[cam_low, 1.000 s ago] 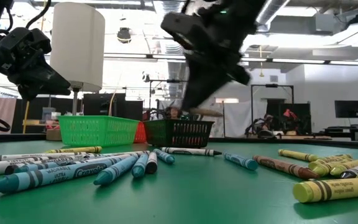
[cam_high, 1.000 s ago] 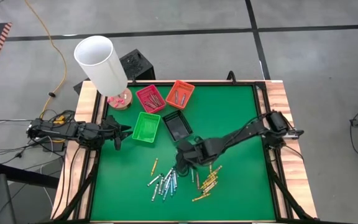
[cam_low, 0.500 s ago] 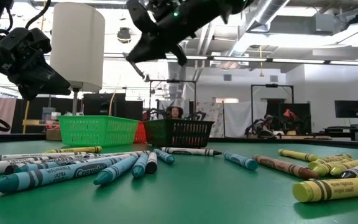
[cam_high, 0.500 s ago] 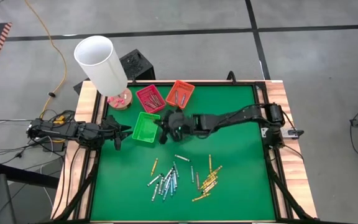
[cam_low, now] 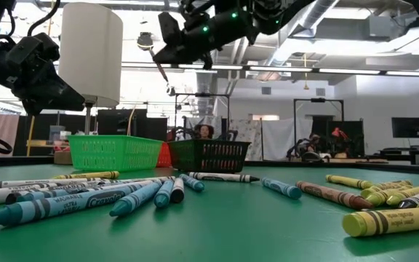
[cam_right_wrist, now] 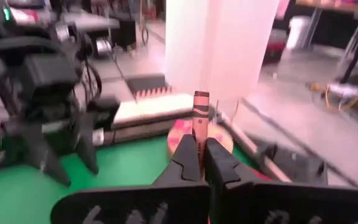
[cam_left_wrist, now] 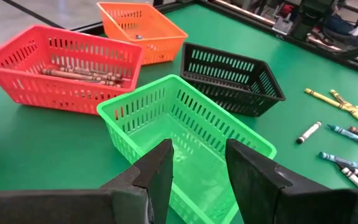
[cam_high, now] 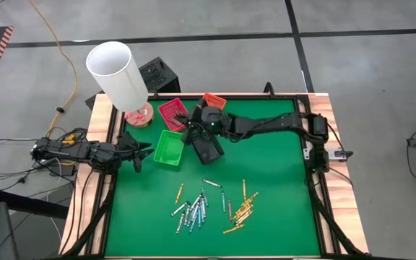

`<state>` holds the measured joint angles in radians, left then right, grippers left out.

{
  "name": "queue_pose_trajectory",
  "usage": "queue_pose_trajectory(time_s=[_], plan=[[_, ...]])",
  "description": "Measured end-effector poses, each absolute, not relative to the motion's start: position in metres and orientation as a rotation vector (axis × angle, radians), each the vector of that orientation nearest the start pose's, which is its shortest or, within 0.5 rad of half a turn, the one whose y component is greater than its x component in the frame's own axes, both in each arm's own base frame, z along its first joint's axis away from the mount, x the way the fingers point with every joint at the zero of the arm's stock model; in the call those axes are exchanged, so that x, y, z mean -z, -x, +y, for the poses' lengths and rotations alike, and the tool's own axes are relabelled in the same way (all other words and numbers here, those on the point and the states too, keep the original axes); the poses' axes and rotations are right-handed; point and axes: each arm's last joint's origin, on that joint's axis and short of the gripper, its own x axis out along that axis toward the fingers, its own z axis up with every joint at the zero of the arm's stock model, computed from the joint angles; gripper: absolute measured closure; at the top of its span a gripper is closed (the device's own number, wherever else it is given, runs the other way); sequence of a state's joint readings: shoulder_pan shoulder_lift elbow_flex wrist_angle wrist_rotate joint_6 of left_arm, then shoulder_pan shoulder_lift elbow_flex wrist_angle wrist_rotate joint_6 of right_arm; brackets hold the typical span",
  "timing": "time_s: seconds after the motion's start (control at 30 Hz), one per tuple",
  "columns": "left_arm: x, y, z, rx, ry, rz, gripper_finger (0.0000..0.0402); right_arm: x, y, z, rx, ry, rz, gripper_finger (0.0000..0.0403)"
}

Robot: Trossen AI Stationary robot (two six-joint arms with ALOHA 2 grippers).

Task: Sort crayons
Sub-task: Put the brown crayon into the red bin

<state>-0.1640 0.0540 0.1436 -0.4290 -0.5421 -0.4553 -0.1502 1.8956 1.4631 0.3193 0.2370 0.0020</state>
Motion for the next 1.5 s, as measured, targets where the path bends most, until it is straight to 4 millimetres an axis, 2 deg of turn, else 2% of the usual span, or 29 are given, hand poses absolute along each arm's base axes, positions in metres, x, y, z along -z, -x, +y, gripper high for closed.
queue_pose_trajectory(time_s=[0.1,0.23,0.47,0.73,0.8,1.07,1.33,1.5], plan=[[-0.169,-0.084,0.001,-0.440,0.328,0.229,0.0265,-0.292,-0.446,-0.080,0.382,0.036,0.059,0.0403],[-0.169,-0.084,0.001,-0.435,0.332,0.229,0.0265,-0.275,-0.457,-0.089,0.361,0.080,0.009,0.0403],[-0.168,-0.084,0.001,-0.422,0.341,0.238,0.0265,-0.237,-0.475,-0.102,0.367,0.140,-0.041,0.0403],[-0.168,-0.084,0.001,-0.423,0.351,0.237,0.0265,-0.191,-0.494,-0.116,0.358,0.102,-0.040,0.0403],[-0.168,-0.084,0.000,-0.415,0.358,0.238,0.0265,-0.185,-0.499,-0.121,0.372,0.085,-0.043,0.0403],[-0.168,-0.084,0.000,-0.407,0.364,0.240,0.0265,-0.180,-0.502,-0.135,0.495,0.058,0.096,0.0403],[-0.168,-0.084,0.000,-0.408,0.372,0.238,0.0265,-0.183,-0.506,-0.140,0.502,0.056,0.234,0.0400],[-0.168,-0.084,0.000,-0.410,0.386,0.235,0.0265,-0.184,-0.506,-0.141,0.514,0.055,0.233,0.0387]])
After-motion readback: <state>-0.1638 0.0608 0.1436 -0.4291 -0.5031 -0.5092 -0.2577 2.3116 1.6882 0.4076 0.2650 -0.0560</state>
